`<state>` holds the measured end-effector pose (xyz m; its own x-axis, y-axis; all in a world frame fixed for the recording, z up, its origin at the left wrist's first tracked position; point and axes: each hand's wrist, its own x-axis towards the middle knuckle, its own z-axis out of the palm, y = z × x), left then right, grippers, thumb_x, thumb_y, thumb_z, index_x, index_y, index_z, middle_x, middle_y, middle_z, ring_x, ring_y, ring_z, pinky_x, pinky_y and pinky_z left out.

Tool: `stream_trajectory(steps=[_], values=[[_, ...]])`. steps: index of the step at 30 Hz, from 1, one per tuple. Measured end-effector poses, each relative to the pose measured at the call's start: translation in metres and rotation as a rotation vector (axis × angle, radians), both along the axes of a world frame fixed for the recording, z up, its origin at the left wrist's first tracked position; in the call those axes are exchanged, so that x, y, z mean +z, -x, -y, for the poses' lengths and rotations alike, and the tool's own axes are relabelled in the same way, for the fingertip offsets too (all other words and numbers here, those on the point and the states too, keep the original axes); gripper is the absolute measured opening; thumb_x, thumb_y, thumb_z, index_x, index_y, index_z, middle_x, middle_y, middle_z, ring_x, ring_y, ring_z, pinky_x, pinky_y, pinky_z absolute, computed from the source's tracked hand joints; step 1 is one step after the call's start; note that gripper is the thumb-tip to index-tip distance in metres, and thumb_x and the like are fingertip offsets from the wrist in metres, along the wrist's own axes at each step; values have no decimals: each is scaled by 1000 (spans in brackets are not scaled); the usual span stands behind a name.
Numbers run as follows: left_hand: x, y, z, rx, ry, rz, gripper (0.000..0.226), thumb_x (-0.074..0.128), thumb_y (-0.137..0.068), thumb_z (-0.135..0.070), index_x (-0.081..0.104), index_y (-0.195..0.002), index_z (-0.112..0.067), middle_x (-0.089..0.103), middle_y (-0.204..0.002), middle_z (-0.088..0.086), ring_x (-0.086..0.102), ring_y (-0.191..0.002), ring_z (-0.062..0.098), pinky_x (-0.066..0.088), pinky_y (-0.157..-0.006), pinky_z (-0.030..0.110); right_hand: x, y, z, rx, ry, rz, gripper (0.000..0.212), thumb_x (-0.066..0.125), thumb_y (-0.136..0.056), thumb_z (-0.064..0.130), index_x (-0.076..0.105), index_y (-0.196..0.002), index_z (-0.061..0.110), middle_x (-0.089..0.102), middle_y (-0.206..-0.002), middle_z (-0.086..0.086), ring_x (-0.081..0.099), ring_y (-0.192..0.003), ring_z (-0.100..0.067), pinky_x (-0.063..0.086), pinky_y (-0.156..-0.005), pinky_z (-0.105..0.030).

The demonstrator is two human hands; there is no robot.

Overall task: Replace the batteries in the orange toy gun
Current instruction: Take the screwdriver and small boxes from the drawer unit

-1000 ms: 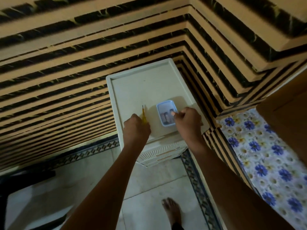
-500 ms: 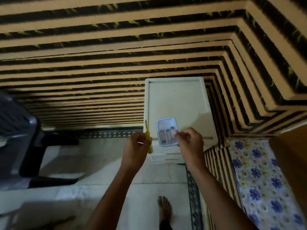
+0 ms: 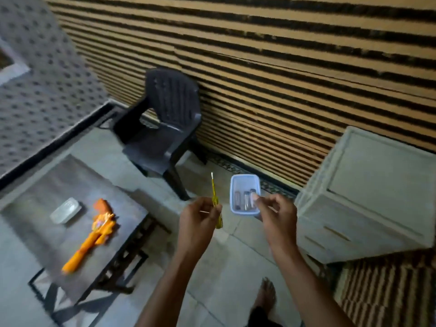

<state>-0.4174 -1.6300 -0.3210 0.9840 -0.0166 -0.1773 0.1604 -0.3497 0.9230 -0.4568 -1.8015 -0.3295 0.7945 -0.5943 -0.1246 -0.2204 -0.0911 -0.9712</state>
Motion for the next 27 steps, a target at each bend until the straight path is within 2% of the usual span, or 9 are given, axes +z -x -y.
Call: stream_trajectory(steps=[4, 9, 13, 17, 19, 21, 23, 25, 27], values=[[10, 34, -113, 105, -17, 47, 11, 73, -93, -17, 72, -82, -16, 68, -65, -4, 64, -56, 7, 50, -53, 25, 4, 5, -102, 106, 6, -5, 25, 80, -86, 28, 65, -73, 11, 73, -76, -3, 72, -77, -21, 62, -68, -48], [19, 73, -232, 253, -12, 53, 19, 72, -93, -15, 68, -74, -16, 63, -57, -9, 55, -49, -3, 42, -52, 15, 8, 18, -221, 206, -84, -19, 26, 80, -82, 29, 63, -70, 12, 72, -75, -7, 71, -70, -21, 62, -70, -57], [21, 94, -319, 367, -16, 37, 22, 73, -92, -17, 65, -71, -19, 59, -55, -15, 54, -54, 2, 45, -54, 21, 12, 19, -310, 330, -107, -45, 31, 78, -71, 46, 63, -69, 18, 72, -72, -4, 74, -79, -31, 61, -74, -60], [23, 92, -392, 484, -42, 39, 19, 72, -90, -14, 67, -74, -23, 61, -62, -13, 58, -59, 4, 47, -53, 20, 14, 4, -385, 431, -112, -42, 31, 81, -76, 38, 63, -70, 13, 71, -69, -5, 70, -65, -23, 61, -68, -49], [20, 82, -430, 535, -26, 22, 19, 72, -91, -14, 69, -75, -23, 63, -63, -9, 64, -63, 13, 53, -55, 26, 11, -11, -425, 478, -123, -23, 29, 81, -82, 29, 62, -70, 11, 69, -67, -7, 63, -59, -18, 53, -61, -40], [15, 67, -463, 560, -31, 1, 17, 73, -91, -16, 70, -76, -24, 67, -63, -6, 68, -64, 19, 59, -63, 38, 2, -29, -460, 512, -125, -25, 28, 80, -81, 30, 62, -69, 13, 67, -64, -6, 60, -59, -17, 49, -59, -37], [9, 50, -490, 571, -36, -14, 12, 73, -91, -15, 72, -81, -22, 68, -65, -7, 67, -61, 11, 62, -68, 48, -7, -48, -490, 528, -148, -28, 28, 79, -76, 37, 63, -68, 16, 65, -63, -1, 61, -62, -17, 51, -62, -40], [2, 25, -521, 595, -50, -46, 3, 73, -91, -22, 74, -89, -20, 70, -74, -5, 70, -69, 11, 62, -74, 50, -17, -74, -524, 534, -141, -41, 30, 80, -78, 37, 64, -69, 14, 67, -67, -1, 62, -66, -17, 52, -65, -39], [-2, -1, -548, 609, -62, -82, 11, 72, -91, -31, 74, -96, -21, 72, -84, -1, 73, -80, 17, 62, -78, 50, -21, -101, -552, 544, -126, -42, 27, 81, -85, 28, 63, -70, 13, 67, -70, -2, 62, -67, -17, 50, -59, -32]])
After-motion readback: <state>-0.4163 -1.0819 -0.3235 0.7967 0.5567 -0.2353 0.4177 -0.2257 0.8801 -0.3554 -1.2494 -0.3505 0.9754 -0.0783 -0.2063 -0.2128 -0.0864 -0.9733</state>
